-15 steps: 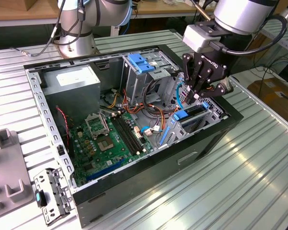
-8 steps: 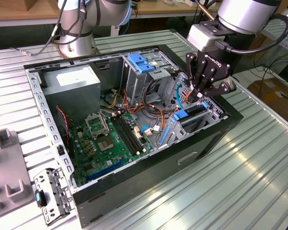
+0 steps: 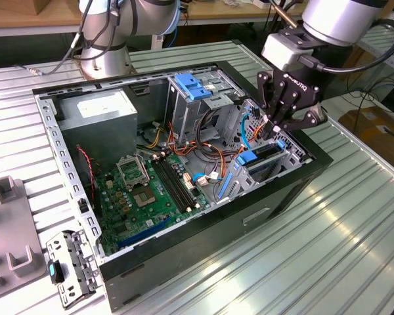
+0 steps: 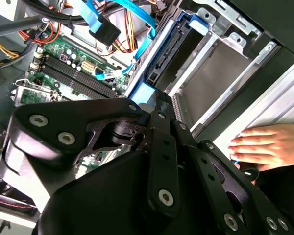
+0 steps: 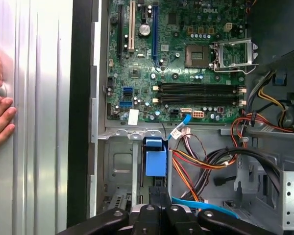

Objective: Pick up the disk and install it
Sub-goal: 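Insert the first disk wire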

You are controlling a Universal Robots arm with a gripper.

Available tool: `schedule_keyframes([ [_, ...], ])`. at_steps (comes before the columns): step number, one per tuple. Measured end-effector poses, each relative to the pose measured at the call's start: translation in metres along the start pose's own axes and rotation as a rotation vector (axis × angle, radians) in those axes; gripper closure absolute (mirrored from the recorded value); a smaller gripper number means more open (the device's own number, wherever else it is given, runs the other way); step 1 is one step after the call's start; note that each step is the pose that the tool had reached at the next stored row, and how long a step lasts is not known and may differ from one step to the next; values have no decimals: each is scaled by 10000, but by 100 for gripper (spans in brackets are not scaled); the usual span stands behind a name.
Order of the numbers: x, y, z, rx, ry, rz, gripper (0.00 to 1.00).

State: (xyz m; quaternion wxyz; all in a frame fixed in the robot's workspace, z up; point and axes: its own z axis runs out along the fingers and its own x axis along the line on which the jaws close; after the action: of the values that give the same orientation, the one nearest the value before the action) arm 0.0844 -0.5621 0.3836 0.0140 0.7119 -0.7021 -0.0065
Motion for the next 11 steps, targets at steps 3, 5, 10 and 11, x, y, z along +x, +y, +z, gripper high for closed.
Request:
schedule_keyframes([
  [3,-1,-3,-30,-3,4,-133,89],
  [5,-1,-5,-52,-6,4,-206,89],
  [10,-2,-9,-130,-21,11,-452,89],
  [11,-2,-11,-136,-23,12,-470,89],
])
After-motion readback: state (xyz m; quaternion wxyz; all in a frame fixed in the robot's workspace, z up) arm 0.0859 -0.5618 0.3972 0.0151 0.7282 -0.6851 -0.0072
